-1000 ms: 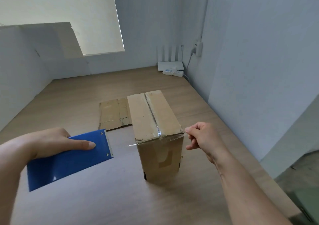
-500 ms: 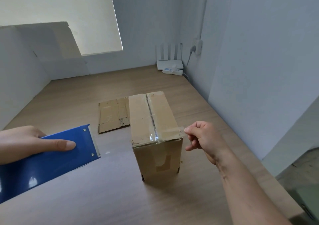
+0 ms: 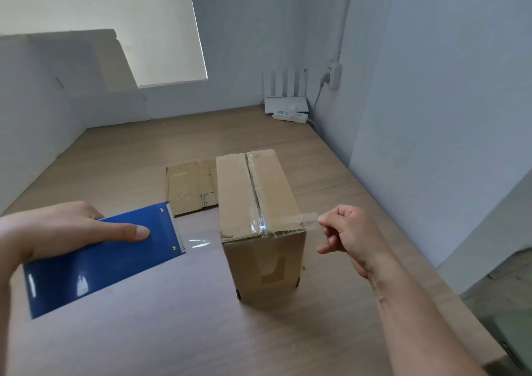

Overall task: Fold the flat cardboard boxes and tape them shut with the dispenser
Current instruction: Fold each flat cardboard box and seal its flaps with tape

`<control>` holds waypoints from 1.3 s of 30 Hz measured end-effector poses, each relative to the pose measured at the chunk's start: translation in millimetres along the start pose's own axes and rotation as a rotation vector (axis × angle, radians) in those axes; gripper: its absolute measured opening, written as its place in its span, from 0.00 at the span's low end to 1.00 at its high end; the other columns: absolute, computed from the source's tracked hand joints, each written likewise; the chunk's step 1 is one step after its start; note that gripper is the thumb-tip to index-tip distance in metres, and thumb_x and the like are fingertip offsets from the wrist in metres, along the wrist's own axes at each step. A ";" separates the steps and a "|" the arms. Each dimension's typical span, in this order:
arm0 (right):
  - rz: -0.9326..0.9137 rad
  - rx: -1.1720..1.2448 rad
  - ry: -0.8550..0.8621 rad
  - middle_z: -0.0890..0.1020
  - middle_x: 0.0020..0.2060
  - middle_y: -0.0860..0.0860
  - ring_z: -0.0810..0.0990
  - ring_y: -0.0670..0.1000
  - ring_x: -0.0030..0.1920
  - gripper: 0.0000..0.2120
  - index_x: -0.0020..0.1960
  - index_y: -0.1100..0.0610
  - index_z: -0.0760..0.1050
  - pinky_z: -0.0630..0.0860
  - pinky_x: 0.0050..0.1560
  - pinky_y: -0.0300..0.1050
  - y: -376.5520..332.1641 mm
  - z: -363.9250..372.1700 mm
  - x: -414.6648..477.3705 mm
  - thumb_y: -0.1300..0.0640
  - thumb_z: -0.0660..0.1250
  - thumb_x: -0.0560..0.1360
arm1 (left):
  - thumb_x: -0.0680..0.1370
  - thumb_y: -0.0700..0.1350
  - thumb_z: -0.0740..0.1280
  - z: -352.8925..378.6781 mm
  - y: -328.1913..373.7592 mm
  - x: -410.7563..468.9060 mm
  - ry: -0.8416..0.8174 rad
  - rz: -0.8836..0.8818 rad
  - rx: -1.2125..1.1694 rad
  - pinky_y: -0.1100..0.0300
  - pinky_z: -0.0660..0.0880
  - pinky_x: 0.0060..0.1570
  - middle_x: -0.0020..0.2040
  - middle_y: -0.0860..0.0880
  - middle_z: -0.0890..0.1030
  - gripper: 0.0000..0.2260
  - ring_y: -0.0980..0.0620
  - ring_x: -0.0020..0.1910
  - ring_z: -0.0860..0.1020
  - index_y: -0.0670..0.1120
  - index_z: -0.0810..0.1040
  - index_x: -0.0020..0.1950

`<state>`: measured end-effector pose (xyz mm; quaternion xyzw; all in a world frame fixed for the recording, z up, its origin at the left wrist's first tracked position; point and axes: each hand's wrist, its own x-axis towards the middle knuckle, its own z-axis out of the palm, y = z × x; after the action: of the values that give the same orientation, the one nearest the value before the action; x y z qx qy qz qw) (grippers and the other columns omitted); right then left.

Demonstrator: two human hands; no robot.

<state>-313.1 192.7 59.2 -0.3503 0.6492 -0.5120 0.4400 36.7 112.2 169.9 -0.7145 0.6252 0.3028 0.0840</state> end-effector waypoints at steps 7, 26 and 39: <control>0.067 -0.009 -0.016 0.72 0.27 0.52 0.69 0.46 0.21 0.09 0.37 0.62 0.73 0.82 0.38 0.54 11.1 6.0 4.3 0.65 0.63 0.77 | 0.41 0.78 0.67 8.8 5.0 17.2 -0.025 -0.036 0.058 0.51 0.78 0.53 0.36 0.49 0.85 0.41 0.49 0.37 0.84 0.47 0.86 0.38; -0.185 -0.697 0.229 0.76 0.40 0.48 0.74 0.51 0.42 0.17 0.42 0.53 0.69 0.67 0.40 0.45 11.6 49.0 1.3 0.39 0.58 0.77 | 0.66 0.70 0.68 50.0 44.7 37.6 0.009 -0.012 0.101 0.58 0.69 0.41 0.42 0.50 0.81 0.26 0.51 0.42 0.79 0.47 0.80 0.43; -0.181 -0.551 0.157 0.73 0.33 0.50 0.69 0.48 0.34 0.16 0.40 0.58 0.67 0.63 0.33 0.45 9.4 50.7 4.5 0.47 0.62 0.78 | 0.77 0.61 0.59 124.9 -9.8 68.2 0.093 -0.149 0.502 0.60 0.69 0.41 0.41 0.53 0.75 0.15 0.51 0.45 0.76 0.51 0.74 0.51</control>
<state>-267.7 172.7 44.6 -0.4723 0.7620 -0.3792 0.2292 7.4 119.0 30.5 -0.7282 0.6297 0.0981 0.2520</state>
